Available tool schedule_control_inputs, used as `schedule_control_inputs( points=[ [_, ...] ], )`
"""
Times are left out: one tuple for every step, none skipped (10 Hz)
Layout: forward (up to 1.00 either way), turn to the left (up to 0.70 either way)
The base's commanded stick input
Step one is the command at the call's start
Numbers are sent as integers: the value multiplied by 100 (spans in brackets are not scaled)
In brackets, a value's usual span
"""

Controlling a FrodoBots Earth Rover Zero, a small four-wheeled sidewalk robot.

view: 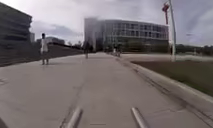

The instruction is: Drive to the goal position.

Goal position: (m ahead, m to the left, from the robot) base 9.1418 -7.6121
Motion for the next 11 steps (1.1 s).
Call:
schedule_control_inputs(
  points=[
    [100, -19],
    [100, -7],
    [100, 0],
    [100, 0],
    [100, -19],
    [100, -1],
    [100, 0],
    [100, 0],
    [100, 0],
    [100, 0],
    [100, 0]
  ],
)
